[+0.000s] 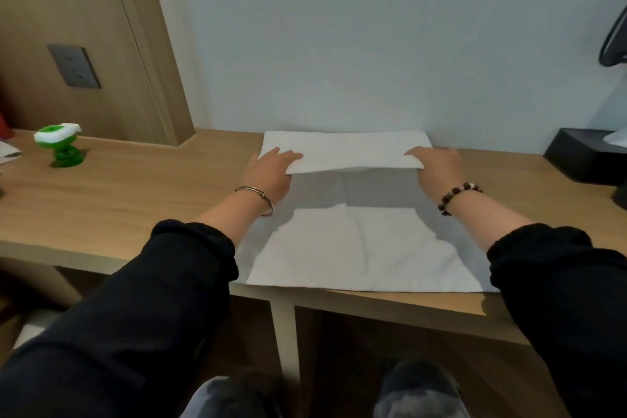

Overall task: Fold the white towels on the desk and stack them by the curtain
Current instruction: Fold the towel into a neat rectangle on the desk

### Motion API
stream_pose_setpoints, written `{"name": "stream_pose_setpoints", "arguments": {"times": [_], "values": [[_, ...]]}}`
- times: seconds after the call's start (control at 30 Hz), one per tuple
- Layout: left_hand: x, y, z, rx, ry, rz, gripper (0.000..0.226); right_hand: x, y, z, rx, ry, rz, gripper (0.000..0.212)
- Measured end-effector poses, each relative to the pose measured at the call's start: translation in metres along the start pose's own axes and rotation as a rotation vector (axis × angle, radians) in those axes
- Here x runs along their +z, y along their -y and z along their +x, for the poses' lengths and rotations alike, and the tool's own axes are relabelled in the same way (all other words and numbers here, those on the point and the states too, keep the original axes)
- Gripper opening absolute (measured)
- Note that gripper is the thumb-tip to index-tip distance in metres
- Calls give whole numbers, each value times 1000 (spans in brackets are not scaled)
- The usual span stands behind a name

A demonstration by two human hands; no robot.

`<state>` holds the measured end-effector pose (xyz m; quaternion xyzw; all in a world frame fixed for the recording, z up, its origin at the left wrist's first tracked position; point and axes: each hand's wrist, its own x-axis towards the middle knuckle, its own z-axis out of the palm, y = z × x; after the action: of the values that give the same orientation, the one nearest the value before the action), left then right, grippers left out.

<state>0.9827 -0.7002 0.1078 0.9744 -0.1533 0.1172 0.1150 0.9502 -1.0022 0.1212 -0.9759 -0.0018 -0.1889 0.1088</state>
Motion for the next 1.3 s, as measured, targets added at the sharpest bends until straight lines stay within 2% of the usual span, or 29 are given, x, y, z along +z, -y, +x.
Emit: {"name": "stream_pose_setpoints", "arguments": {"times": [0.17,0.33,0.4,0.5,0.57,0.67,0.83,0.97,1.07,1.17,1.3], "values": [[-34,-16,-47,99,-170,-4,63,-30,8,-44,-59,-199,55,58],[-41,-22,-110,239,-251,67,63,-39,13,-112,-135,-278,91,61],[-34,-19,-131,263,-122,117,60,-32,12,-133,-145,-144,33,59],[-19,-13,-144,204,263,140,54,-19,6,-146,-84,219,48,46],[-11,-9,-146,193,351,134,55,-13,2,-148,-76,334,65,44],[-1,-2,-140,214,331,130,57,-4,-7,-142,-113,361,28,52],[7,0,-103,185,405,133,58,3,-20,-101,-102,453,-44,55],[9,-10,-79,178,400,134,61,1,-13,-73,-63,443,-239,55],[9,-12,-81,225,340,28,57,3,8,-85,-228,364,-37,61],[5,-10,-95,324,189,-63,43,10,32,-106,-394,351,57,45],[-1,-6,-107,410,86,63,31,12,36,-111,-350,386,44,39]]}}
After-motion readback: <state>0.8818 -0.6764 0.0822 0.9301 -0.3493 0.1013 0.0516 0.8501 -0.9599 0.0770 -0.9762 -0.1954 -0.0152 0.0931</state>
